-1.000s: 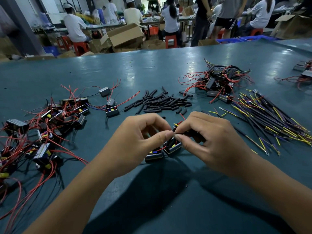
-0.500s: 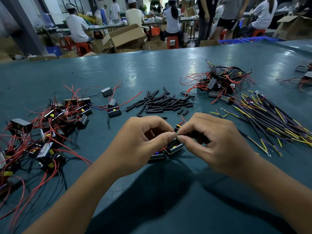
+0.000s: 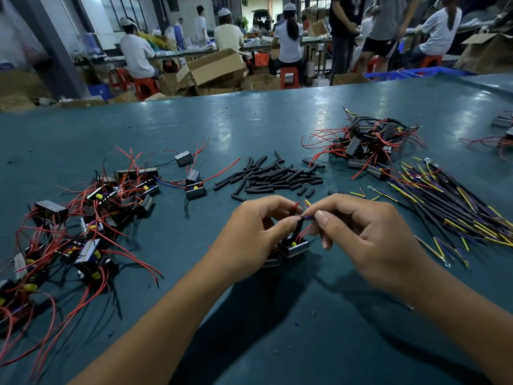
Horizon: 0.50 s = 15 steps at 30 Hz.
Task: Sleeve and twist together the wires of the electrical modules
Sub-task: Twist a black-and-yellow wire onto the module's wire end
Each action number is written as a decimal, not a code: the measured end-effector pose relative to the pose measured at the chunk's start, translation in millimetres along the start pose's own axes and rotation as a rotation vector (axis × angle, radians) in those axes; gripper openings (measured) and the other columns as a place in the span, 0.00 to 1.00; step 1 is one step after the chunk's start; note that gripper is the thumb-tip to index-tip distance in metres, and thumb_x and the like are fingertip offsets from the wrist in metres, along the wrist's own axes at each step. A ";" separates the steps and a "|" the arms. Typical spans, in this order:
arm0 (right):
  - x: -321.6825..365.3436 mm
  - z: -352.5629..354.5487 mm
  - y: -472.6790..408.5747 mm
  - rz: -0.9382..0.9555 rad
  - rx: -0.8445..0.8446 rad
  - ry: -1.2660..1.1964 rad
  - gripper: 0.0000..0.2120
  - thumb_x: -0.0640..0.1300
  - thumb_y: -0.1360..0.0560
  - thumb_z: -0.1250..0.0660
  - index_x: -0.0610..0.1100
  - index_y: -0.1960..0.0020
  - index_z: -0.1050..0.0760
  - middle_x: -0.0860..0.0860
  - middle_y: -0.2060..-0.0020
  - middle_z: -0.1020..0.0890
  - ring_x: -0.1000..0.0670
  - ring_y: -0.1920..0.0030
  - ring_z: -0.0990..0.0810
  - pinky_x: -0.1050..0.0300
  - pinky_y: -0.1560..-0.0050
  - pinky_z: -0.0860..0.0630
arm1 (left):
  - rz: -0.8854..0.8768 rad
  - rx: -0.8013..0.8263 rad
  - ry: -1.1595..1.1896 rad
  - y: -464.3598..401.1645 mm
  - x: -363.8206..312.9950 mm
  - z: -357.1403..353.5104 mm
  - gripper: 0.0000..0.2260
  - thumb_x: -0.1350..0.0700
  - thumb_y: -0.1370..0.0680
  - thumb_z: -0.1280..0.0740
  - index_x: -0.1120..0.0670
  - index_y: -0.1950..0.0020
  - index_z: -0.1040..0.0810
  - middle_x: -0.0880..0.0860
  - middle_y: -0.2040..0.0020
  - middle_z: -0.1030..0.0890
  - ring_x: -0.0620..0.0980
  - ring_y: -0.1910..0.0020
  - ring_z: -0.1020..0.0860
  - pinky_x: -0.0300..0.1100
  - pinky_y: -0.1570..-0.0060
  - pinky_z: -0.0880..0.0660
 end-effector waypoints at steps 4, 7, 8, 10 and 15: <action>-10.5 -2.0 0.1 -0.101 0.014 -0.117 0.06 0.44 0.24 0.34 0.51 0.49 0.20 0.49 0.62 0.15 0.50 0.66 0.18 0.55 0.61 0.20 | -0.029 -0.040 0.016 4.9 -1.5 2.0 0.05 0.54 0.19 0.32 0.51 0.52 0.19 0.47 0.65 0.20 0.46 0.69 0.23 0.42 0.66 0.24; -14.8 -3.8 0.5 -0.163 0.022 -0.197 0.07 0.44 0.26 0.32 0.50 0.49 0.21 0.46 0.63 0.15 0.51 0.67 0.18 0.60 0.61 0.21 | -0.082 -0.088 0.020 9.6 -8.8 3.5 0.08 0.48 0.21 0.34 0.50 0.50 0.19 0.49 0.67 0.20 0.46 0.70 0.23 0.42 0.67 0.24; -15.4 -3.1 0.4 -0.172 0.013 -0.198 0.06 0.44 0.26 0.31 0.50 0.49 0.21 0.47 0.63 0.15 0.51 0.67 0.18 0.61 0.61 0.21 | -0.099 -0.104 0.019 11.4 -10.5 3.6 0.08 0.47 0.21 0.34 0.49 0.49 0.19 0.49 0.67 0.21 0.46 0.71 0.23 0.40 0.68 0.26; -17.7 -2.0 -0.3 -0.189 -0.012 -0.195 0.04 0.43 0.23 0.32 0.48 0.49 0.20 0.48 0.63 0.15 0.51 0.67 0.18 0.59 0.60 0.21 | -0.133 -0.122 -0.014 14.7 -12.1 1.0 0.04 0.49 0.20 0.33 0.47 0.50 0.20 0.51 0.67 0.21 0.49 0.71 0.23 0.46 0.69 0.24; -25.6 -3.6 -1.1 -0.267 -0.030 -0.183 0.05 0.38 0.21 0.34 0.43 0.53 0.20 0.48 0.64 0.15 0.51 0.67 0.18 0.58 0.60 0.22 | -0.192 -0.158 -0.100 18.8 -16.6 -4.2 0.03 0.49 0.21 0.34 0.46 0.49 0.22 0.50 0.65 0.19 0.52 0.71 0.24 0.50 0.70 0.26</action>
Point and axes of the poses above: each hand's wrist, its own y-axis away from the middle knuckle, its own z-axis out of the back of the hand, x = y × z, the point moved 10 cm from there along -y, towards the middle knuckle
